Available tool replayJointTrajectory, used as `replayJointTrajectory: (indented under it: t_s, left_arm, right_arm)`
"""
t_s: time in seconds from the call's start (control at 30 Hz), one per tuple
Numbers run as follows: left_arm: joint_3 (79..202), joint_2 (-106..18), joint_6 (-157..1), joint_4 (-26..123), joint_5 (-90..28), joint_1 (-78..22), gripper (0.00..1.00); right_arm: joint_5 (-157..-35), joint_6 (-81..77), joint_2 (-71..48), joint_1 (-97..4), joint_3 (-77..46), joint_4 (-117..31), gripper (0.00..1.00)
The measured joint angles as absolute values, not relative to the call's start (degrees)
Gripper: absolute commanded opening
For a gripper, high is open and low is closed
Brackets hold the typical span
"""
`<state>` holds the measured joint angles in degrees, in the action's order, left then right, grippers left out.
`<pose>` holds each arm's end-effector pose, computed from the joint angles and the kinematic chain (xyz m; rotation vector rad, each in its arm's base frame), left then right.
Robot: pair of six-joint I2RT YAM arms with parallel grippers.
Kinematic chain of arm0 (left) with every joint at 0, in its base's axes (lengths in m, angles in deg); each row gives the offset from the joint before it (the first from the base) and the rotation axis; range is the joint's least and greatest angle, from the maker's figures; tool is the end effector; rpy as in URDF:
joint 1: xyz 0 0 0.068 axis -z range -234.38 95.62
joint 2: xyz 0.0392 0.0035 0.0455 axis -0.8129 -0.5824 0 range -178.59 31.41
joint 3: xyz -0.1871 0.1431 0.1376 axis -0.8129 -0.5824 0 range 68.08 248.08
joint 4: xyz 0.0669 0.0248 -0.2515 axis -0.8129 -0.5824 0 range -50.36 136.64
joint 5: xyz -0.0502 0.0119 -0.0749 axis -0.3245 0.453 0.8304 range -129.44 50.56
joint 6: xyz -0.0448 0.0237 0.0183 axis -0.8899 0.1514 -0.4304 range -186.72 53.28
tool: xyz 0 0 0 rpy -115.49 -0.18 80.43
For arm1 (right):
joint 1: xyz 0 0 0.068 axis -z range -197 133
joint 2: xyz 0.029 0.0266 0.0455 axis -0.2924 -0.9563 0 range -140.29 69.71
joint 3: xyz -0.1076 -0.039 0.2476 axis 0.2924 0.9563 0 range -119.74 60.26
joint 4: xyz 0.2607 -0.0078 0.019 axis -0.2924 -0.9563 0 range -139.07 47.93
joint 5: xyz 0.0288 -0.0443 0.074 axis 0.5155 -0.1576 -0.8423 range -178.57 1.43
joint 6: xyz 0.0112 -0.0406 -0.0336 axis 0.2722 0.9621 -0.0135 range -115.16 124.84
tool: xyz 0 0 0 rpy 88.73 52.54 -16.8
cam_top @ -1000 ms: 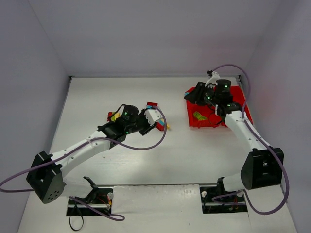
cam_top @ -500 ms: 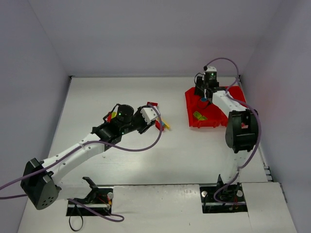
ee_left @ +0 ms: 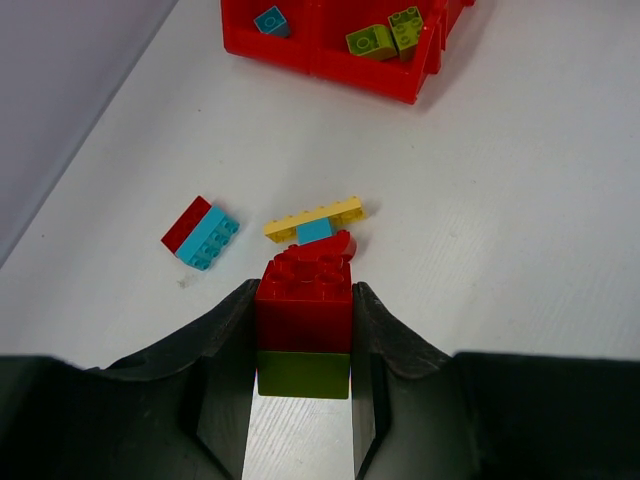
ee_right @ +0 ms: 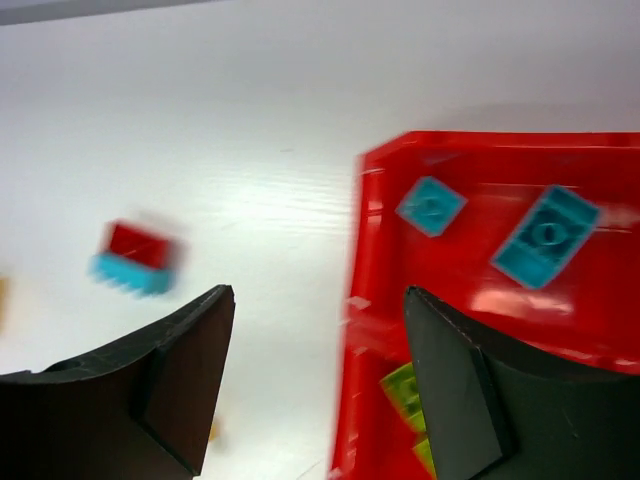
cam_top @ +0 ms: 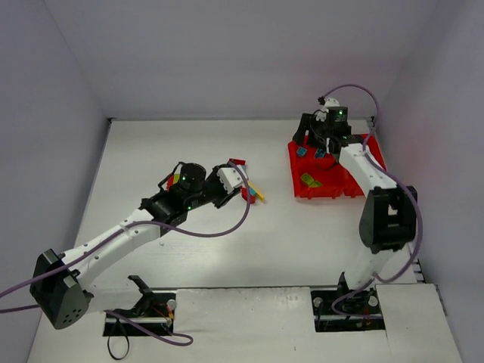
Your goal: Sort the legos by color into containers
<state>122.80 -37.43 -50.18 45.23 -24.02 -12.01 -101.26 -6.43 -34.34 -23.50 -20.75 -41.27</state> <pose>0.2015 -0.1965 0.3292 1.0808 1.5250 -0.5612 0.4300 0.0569 0.2878 -0.0648 1.9715 0.4202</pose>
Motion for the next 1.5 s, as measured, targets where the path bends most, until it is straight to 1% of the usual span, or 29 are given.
replayJointTrajectory:
  t_s: [0.13, 0.23, 0.33, 0.47, 0.63, 1.03, 1.23, 1.33, 1.37, 1.5]
  left_arm:
    - [122.69, -36.31, -49.75, 45.28, -23.99, -12.01, 0.16]
    - [122.65, -35.83, -49.35, 45.3, -24.02, -12.01, 0.16]
    - [122.63, -35.77, -49.13, 45.3, -24.04, -12.01, 0.16]
    - [122.58, -35.63, -48.87, 45.32, -24.06, -12.01, 0.16]
    - [122.58, -35.55, -48.74, 45.36, -24.1, -12.01, 0.16]
    - [122.56, -35.55, -48.7, 45.67, -24.5, -12.01, 0.16]
    - [122.06, -35.55, -48.7, 45.78, -24.76, -12.01, 0.16]
    - [121.64, -35.55, -48.65, 45.69, -24.96, -12.01, 0.16]
    - [121.64, -35.55, -48.63, 45.71, -24.96, -12.01, 0.16]
    - [121.64, -35.55, -48.35, 45.65, -24.93, -12.01, 0.16]
  right_arm:
    - [-113.02, -10.17, -23.93, -24.95, -15.31, -40.03, 0.66]
    - [-120.75, -13.21, -17.57, -29.17, -11.79, -37.36, 0.67]
    - [-126.22, -15.72, -14.73, -34.24, -9.06, -34.91, 0.68]
    - [-131.64, -19.31, -14.25, -39.88, -5.1, -31.79, 0.68]
    - [-133.8, -22.02, -14.25, -42.85, -2.19, -30.63, 0.68]
    - [-135.59, -24.14, -14.05, -46.02, -0.95, -26.89, 0.66]
    - [-135.73, -24.31, -14.05, -46.78, 0.39, -26.83, 0.63]
    - [-135.97, -24.31, -14.05, -47.13, 0.74, -26.83, 0.59]
    - [-135.99, -24.31, -14.05, -47.28, 0.8, -26.83, 0.56]
    - [-136.1, -24.33, -14.05, -47.81, 0.82, -26.72, 0.55]
